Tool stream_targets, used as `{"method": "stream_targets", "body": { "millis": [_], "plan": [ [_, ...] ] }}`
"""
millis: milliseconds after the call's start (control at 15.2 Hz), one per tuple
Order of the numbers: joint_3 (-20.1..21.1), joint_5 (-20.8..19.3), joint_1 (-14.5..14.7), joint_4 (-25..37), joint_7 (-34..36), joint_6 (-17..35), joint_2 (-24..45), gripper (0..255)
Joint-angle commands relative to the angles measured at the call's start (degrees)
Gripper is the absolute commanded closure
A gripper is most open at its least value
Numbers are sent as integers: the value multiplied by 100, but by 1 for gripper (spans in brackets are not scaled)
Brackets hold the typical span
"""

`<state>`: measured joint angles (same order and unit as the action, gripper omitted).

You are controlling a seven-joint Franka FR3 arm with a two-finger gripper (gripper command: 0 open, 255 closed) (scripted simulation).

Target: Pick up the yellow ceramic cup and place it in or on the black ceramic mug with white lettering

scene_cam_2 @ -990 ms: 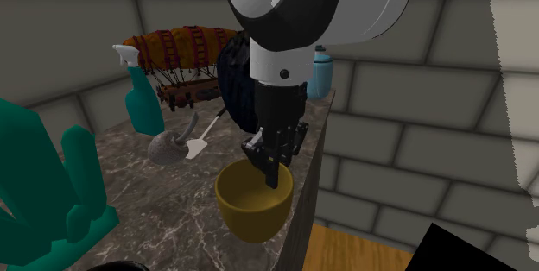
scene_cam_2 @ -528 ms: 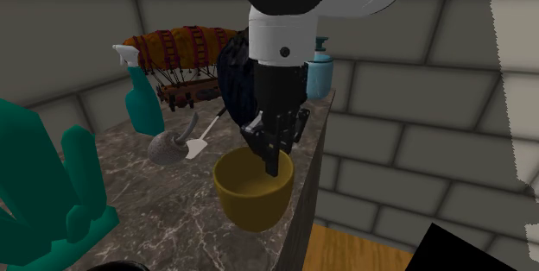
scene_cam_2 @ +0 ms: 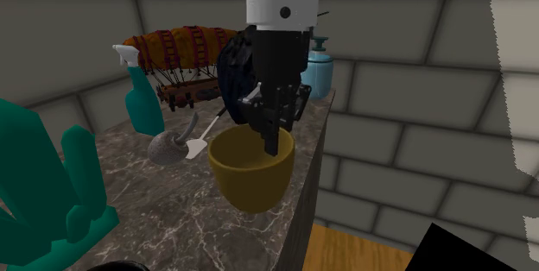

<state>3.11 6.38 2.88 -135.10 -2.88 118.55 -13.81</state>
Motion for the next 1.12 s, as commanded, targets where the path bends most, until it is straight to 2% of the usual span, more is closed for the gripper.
{"method": "stream_targets", "body": {
  "millis": [0, 1056],
  "plan": [
    [-15, -11, -10, 101, -3, -168, -67, 255],
    [-42, -56, -24, 1067, 93, -1428, -363, 255]
  ]
}}
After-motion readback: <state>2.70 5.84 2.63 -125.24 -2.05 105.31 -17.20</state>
